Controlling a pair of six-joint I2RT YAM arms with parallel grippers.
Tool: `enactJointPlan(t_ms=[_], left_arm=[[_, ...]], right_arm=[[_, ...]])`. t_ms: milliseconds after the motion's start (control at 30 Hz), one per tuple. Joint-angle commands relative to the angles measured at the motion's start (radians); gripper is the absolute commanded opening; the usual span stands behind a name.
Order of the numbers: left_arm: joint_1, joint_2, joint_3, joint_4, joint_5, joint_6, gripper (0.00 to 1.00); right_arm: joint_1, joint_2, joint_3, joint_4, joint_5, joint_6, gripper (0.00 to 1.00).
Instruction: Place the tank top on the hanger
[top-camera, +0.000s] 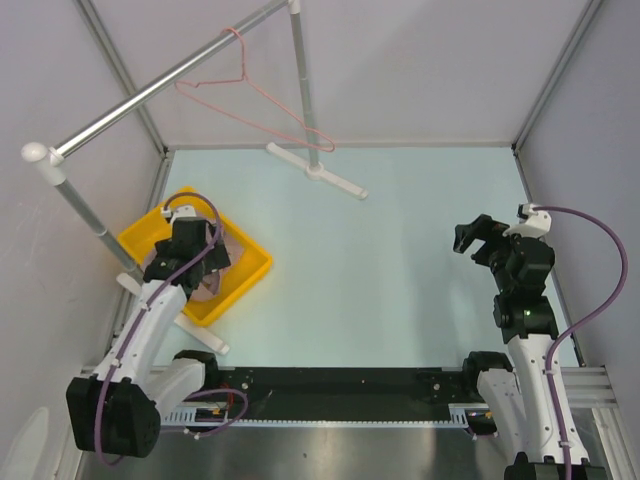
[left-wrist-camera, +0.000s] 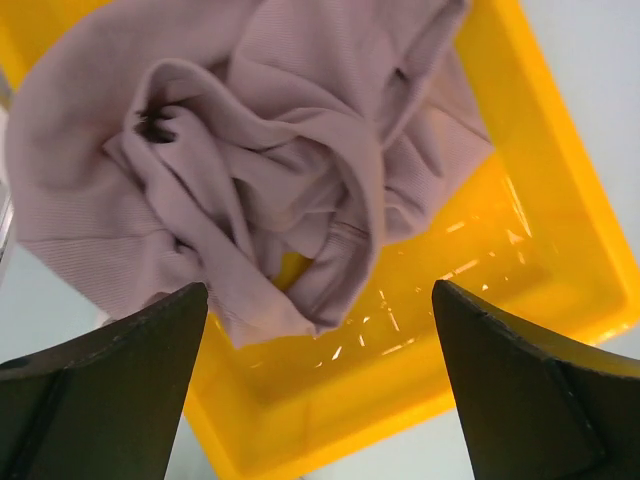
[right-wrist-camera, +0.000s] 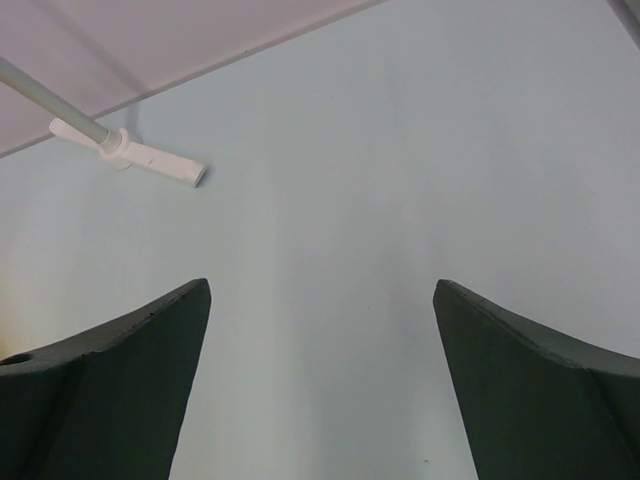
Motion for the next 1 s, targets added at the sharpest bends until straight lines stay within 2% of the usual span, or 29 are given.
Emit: enactJointPlan(t_ms=[0,133,300,400,433,500,533,600,633,667,733,967], left_arm=[[0.056,0.046,0.047,0.058,0.047,-0.05,0.99],[0.058,0.147,0.043,0.154,0.091,-0.082,1.0],[0.073,0.281,0.035,0.22,0.079,-0.105,0.99],[0.084,0.322,0.024,0.268,0.082,-0.113,0.92],[0.084,0.332,0.024,0.286,0.076,-0.113,0.78],[0.084,0.338,0.024,0.3,0.075,-0.109,0.64],[0.085,0.339,0.024,0.319,0.075,-0.103,0.53],[0.093,0.347,0.024,0.337,0.071,-0.095,0.43],[0.101,0.352,0.026,0.345,0.085,-0.093,0.27],[0.108,0.353,0.029,0.345,0.11,-0.093,0.16],[0.116,0.335,0.034,0.345,0.113,-0.093,0.0],[0.116,0.139,0.067,0.296,0.18,-0.073,0.0]], right_arm=[[-0.004,0.009,0.0,0.035,-0.031,0.003,1.0],[-0.004,0.018,0.004,0.036,-0.05,0.0,1.0],[-0.005,0.005,0.007,0.032,-0.054,-0.001,1.0],[-0.007,0.0,0.009,0.032,-0.061,-0.001,1.0],[-0.007,-0.002,0.009,0.032,-0.059,-0.001,1.0],[-0.009,0.001,0.007,0.032,-0.065,0.0,1.0],[-0.01,0.001,0.007,0.033,-0.065,-0.001,1.0],[-0.01,0.001,0.007,0.032,-0.067,-0.001,1.0],[-0.012,0.0,0.009,0.029,-0.068,-0.001,1.0],[-0.012,-0.002,0.01,0.026,-0.067,-0.001,1.0],[-0.013,-0.008,0.015,0.021,-0.065,-0.001,1.0],[-0.015,-0.006,0.015,0.019,-0.065,0.002,1.0]])
